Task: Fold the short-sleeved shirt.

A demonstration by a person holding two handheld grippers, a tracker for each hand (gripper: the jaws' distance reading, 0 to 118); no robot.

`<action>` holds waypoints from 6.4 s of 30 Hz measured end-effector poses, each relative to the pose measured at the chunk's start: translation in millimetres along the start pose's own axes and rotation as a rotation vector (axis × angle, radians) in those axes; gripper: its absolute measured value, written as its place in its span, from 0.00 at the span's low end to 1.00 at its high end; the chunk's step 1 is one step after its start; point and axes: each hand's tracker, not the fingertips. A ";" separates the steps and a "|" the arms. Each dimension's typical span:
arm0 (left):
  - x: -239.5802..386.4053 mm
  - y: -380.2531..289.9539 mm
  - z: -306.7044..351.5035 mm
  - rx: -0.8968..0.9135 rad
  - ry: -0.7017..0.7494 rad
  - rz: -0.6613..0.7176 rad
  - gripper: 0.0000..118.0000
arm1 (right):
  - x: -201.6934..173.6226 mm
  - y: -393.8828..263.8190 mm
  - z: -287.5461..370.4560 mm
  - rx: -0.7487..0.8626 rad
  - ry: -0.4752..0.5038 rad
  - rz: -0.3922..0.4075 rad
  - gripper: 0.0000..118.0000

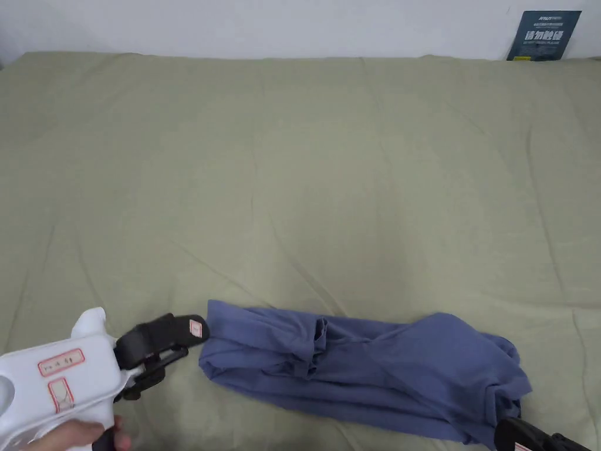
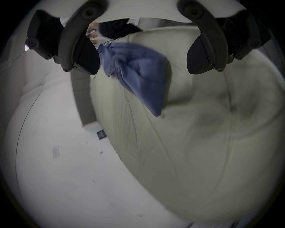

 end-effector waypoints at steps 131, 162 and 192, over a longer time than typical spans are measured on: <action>-4.7 3.0 -139.1 -0.320 -0.255 -0.177 0.97 | 67.3 0.9 -256.8 -0.404 0.298 -0.403 0.00; -108.8 220.3 112.1 -0.252 0.143 -0.345 0.29 | -23.9 -7.8 -89.6 -0.265 0.118 -0.181 0.00; 81.8 10.9 150.0 0.739 0.475 -0.773 0.23 | -77.1 64.5 -30.2 0.245 -0.265 0.262 0.00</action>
